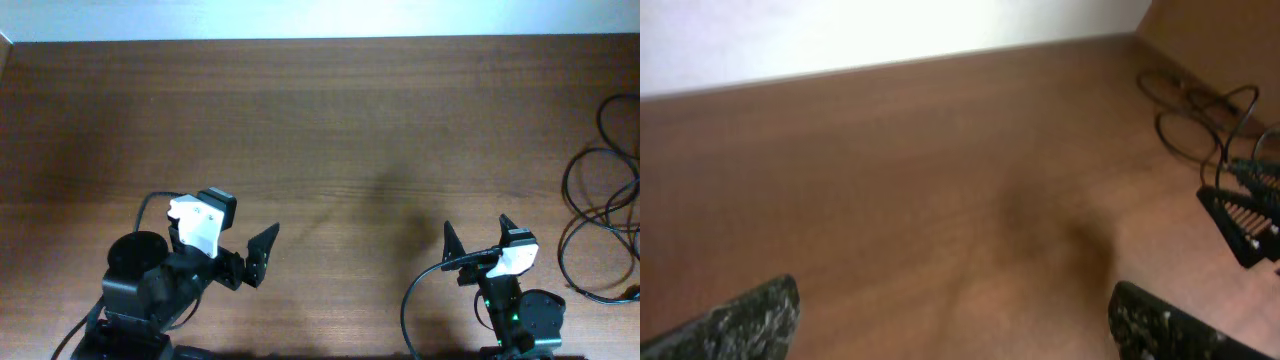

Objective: Untangle cables

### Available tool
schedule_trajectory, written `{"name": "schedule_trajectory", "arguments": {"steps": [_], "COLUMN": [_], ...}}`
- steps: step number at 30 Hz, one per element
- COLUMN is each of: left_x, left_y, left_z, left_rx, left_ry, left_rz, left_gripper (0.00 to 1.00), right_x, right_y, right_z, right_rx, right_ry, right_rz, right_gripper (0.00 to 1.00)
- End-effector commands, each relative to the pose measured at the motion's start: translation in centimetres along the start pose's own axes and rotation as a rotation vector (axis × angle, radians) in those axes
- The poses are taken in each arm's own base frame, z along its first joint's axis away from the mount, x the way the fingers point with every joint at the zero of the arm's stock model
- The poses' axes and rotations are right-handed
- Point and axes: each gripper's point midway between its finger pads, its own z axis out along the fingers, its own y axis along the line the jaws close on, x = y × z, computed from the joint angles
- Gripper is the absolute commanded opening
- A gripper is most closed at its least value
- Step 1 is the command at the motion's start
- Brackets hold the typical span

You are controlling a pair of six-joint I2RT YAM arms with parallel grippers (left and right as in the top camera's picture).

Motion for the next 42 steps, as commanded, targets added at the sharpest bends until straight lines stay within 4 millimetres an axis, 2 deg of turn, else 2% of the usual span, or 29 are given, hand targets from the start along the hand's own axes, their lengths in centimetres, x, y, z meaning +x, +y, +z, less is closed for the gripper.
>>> {"name": "schedule_trajectory", "arguments": {"steps": [1, 2, 4, 6, 7, 8, 10, 11, 13, 14, 18, 21, 24, 27, 28, 30, 42], "left_x": [1.5, 1.8, 2.3, 1.4, 0.9, 0.5, -0.8, -0.8, -0.9, -1.2, -0.1, 1.7, 3.9, 6.8, 8.9, 11.1, 11.5], "left_y": [1.1, 2.2, 2.6, 1.2, 0.6, 0.4, 0.4, 0.8, 2.1, 3.1, 5.4, 6.4, 8.2, 10.2, 11.1, 11.9, 11.4], "left_z": [0.2, 1.0, 3.3, 5.6, 5.9, 5.7, 3.8, 2.6, 0.8, -0.7, -2.7, -2.2, -1.0, 0.5, 1.5, 2.2, 2.6], "left_rx": [-0.061, -0.108, -0.084, 0.043, 0.080, 0.088, 0.062, 0.030, -0.051, -0.117, -0.271, -0.314, -0.388, -0.467, -0.498, -0.526, -0.503], "left_ry": [0.040, 0.023, -0.042, -0.236, -0.321, -0.387, -0.571, -0.635, -0.707, -0.762, -0.842, -0.840, -0.733, -0.587, -0.488, -0.394, -0.367], "left_rz": [-0.046, -0.038, -0.021, 0.051, 0.087, 0.112, 0.168, 0.181, 0.186, 0.191, 0.161, 0.140, 0.092, 0.078, 0.047, 0.027, 0.062], "left_gripper": [0.99, 0.99, 0.99, 0.99, 0.99, 0.99, 0.99, 0.99, 0.99, 0.99, 0.99, 0.99, 0.99, 0.99, 0.99, 0.99, 0.99], "right_x": [0.2, 0.2, 0.2, 0.2, 0.2, 0.2, 0.2, 0.2, 0.2, 0.2, 0.2, 0.2, 0.2, 0.2, 0.2, 0.2, 0.2], "right_y": [0.1, 0.1, 0.1, 0.1, 0.1, 0.1, 0.1, 0.1, 0.1, 0.1, 0.1, 0.1, 0.1, 0.1, 0.1, 0.1, 0.1], "right_z": [0.0, 0.0, 0.0, 0.0, 0.0, 0.0, 0.0, 0.0, 0.0, 0.0, 0.0, 0.0, 0.0, 0.0, 0.0, 0.0, 0.0], "right_rx": [-0.006, -0.006, -0.007, -0.006, -0.007, -0.006, -0.007, -0.006, -0.006, -0.006, -0.006, -0.006, -0.006, -0.007, -0.007, -0.006, -0.006], "right_ry": [-0.001, -0.001, -0.001, -0.001, -0.001, -0.001, -0.001, -0.001, -0.001, -0.001, -0.001, -0.001, -0.001, -0.001, -0.001, -0.001, -0.001], "right_rz": [0.010, 0.010, 0.010, 0.010, 0.010, 0.010, 0.010, 0.010, 0.010, 0.010, 0.010, 0.010, 0.010, 0.010, 0.010, 0.010, 0.010], "right_gripper": [0.99, 0.99, 0.99, 0.99, 0.99, 0.99, 0.99, 0.99, 0.99, 0.99, 0.99, 0.99, 0.99, 0.99, 0.99, 0.99, 0.99]}}
